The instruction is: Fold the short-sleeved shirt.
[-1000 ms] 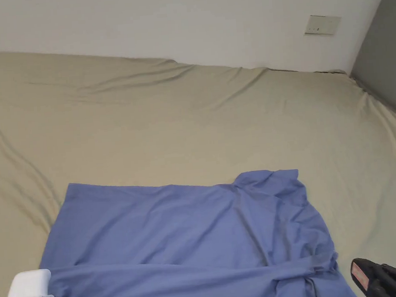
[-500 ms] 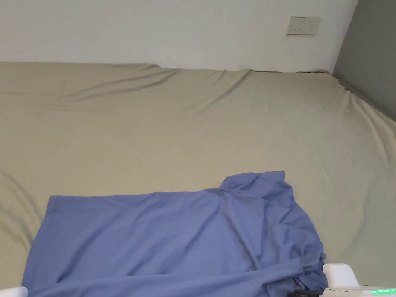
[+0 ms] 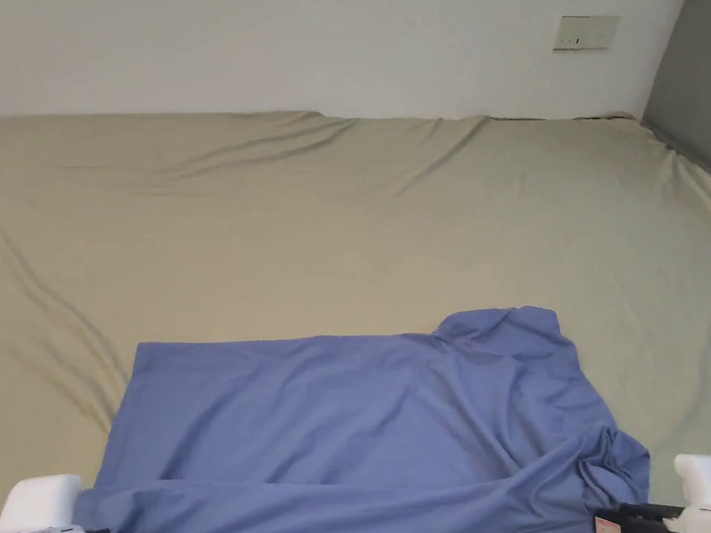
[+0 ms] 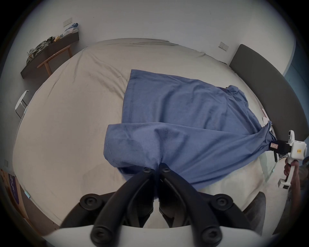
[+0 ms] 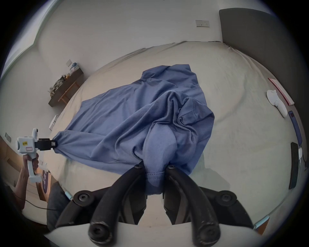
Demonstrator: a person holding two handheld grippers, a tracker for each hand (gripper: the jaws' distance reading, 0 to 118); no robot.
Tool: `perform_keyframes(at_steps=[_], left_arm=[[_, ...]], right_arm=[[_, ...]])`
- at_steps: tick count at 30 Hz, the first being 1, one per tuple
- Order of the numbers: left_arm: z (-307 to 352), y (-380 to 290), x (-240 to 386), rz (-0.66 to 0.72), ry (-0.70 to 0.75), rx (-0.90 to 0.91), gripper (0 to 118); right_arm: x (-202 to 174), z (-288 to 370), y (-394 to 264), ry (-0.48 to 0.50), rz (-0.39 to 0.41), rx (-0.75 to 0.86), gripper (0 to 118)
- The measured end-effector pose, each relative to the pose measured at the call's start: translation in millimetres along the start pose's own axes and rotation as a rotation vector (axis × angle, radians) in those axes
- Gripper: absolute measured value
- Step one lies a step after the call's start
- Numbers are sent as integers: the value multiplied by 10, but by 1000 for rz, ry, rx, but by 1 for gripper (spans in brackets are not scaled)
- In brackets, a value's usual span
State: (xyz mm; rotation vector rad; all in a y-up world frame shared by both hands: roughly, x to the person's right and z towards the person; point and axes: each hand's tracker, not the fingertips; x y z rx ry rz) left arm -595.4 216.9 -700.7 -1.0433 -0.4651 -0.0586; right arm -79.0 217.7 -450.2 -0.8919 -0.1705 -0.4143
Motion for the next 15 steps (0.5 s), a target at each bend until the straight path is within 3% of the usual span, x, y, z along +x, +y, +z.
perform_keyframes(at_steps=[8, 10, 15], left_arm=[[291, -678, -302, 22, 0, -77, 1], [308, -889, -373, 48, -15, -105, 1], [274, -1248, -403, 102, -30, -147, 1]], right_arm=[[-57, 283, -744, -4, 42, -111, 14], [26, 295, -913, 19, 20, -139, 14], [105, 232, -1132, -22, 33, -158, 14]])
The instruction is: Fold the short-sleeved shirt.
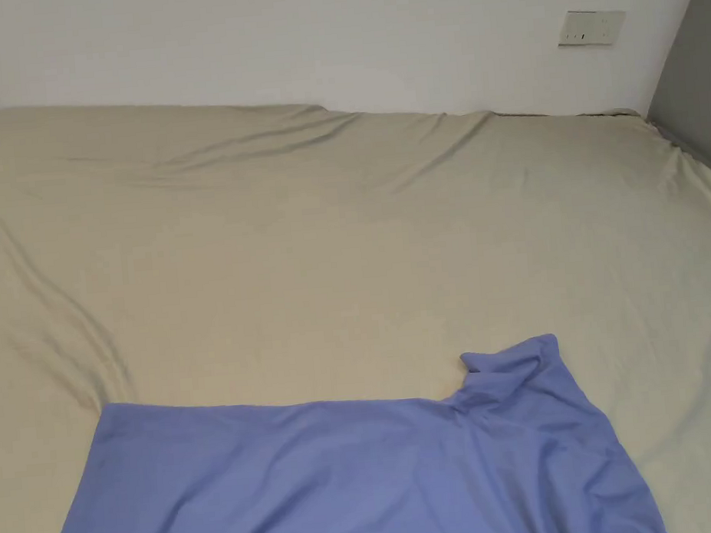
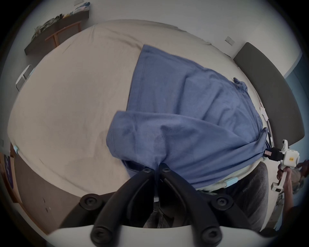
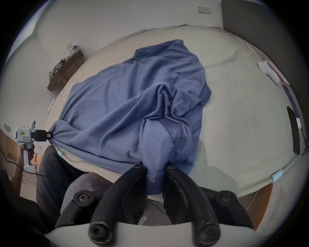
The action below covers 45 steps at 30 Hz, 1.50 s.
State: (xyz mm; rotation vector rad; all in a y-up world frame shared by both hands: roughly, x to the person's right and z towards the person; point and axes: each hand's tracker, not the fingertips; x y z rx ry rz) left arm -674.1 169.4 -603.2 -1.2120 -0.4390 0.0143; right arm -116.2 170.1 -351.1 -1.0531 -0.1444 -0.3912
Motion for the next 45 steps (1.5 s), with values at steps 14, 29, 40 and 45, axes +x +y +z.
perform_keyframes(at_steps=[14, 29, 40, 45], left_arm=[[302, 1504, 314, -7, 1, 383, 82], [-1073, 2509, 656, -188, 195, 231, 2], [-955, 2443, 598, -131, 100, 237, 2], [-847, 2397, 691, -136, 90, 235, 2]], right_arm=[[-76, 652, 293, -128, 24, 178, 74], [11, 77, 1986, -133, 37, 321, 74], [234, -1460, 2577, -242, -51, 141, 60], [233, -1251, 2596, -43, -151, 69, 1]])
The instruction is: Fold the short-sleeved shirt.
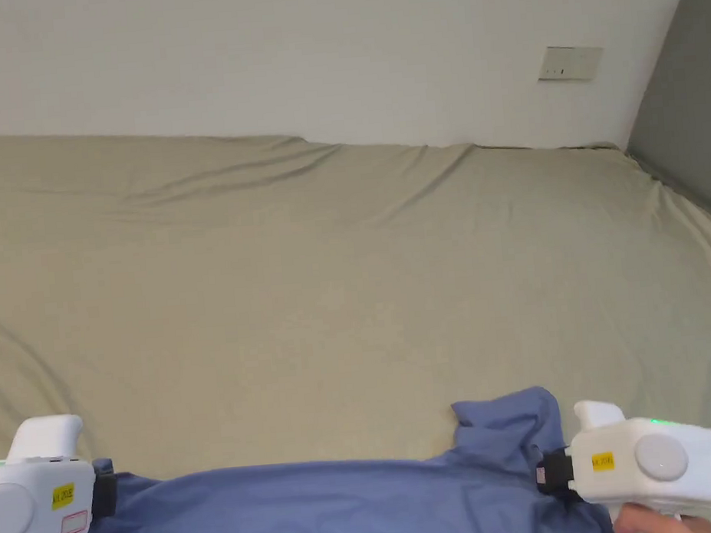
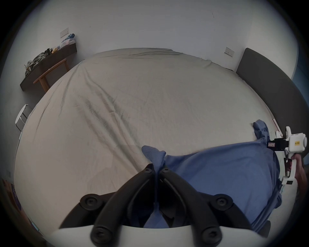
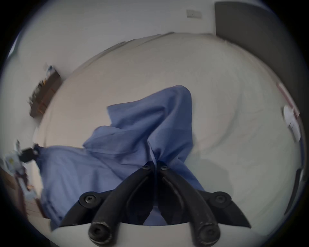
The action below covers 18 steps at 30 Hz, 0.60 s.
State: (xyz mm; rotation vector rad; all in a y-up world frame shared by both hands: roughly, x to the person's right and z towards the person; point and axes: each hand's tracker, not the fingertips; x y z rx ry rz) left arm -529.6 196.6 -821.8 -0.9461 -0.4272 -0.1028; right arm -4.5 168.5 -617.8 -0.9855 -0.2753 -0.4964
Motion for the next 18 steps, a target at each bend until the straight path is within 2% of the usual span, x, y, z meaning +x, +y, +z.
perform_keyframes(at_steps=[2, 7, 11, 14, 16, 18], left_arm=[[124, -20, -1, -9, -24, 9, 2], [608, -103, -222, -57, -100, 81, 2], [1262, -403, -506, -72, -132, 110, 2], [1552, -733, -784, -49, -196, 98, 2], [1705, -1039, -844, -45, -202, 66, 2], [1731, -1363, -844, -41, -188, 0, 2]], right_arm=[[67, 97, 30, 34, -50, 30, 1], [129, 897, -138, 135, -21, 145, 1], [286, 1609, -533, 153, -29, 214, 1], [463, 1990, -979, 243, -80, 219, 1], [463, 2124, -1354, 210, -46, 209, 1], [408, 2141, -1719, 194, -61, 167, 1]])
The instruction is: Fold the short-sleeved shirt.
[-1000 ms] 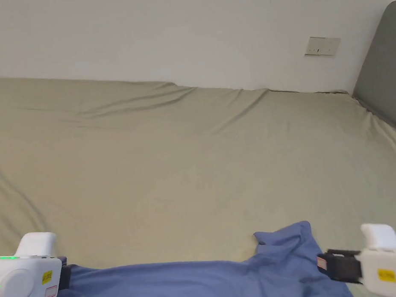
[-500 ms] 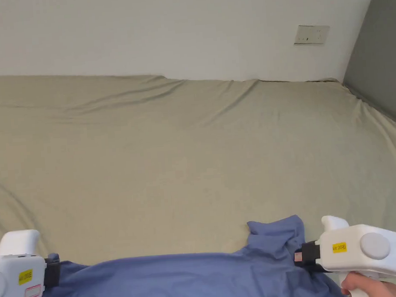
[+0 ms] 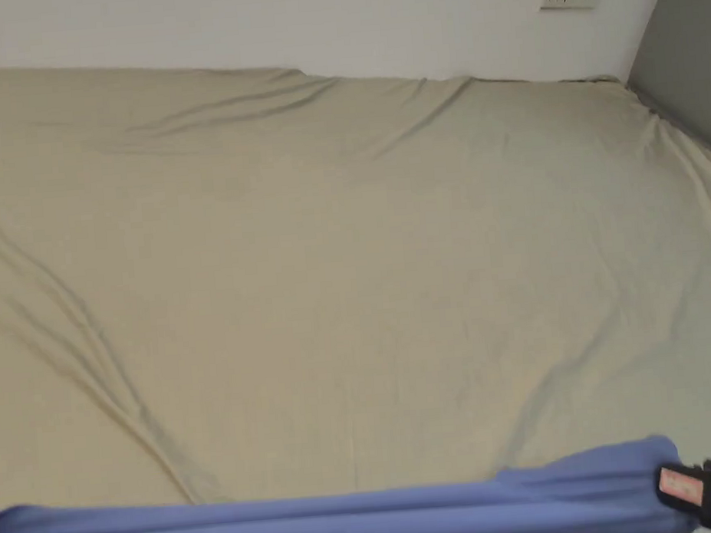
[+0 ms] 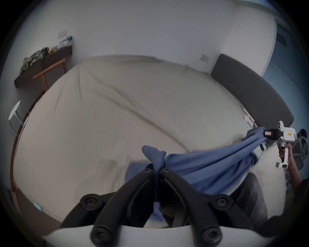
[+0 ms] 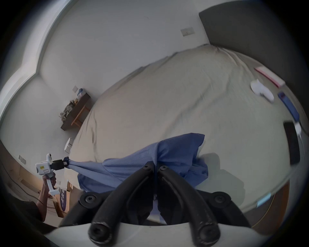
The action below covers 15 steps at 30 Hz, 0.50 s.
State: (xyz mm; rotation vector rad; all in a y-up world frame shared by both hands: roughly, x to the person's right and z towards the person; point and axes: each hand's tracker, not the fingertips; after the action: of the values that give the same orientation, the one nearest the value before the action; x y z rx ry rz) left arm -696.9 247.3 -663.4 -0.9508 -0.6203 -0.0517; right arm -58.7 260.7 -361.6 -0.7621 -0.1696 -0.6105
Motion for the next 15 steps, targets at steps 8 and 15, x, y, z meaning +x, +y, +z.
perform_keyframes(at_steps=[8, 15], left_arm=[[-474, -896, 74, 66, 25, -224, 2], [-346, -830, -126, 123, -45, -139, 74]], right_arm=[[250, -425, -850, -156, -73, -167, 1], [-70, -391, -901, -330, 156, -156, 82]])
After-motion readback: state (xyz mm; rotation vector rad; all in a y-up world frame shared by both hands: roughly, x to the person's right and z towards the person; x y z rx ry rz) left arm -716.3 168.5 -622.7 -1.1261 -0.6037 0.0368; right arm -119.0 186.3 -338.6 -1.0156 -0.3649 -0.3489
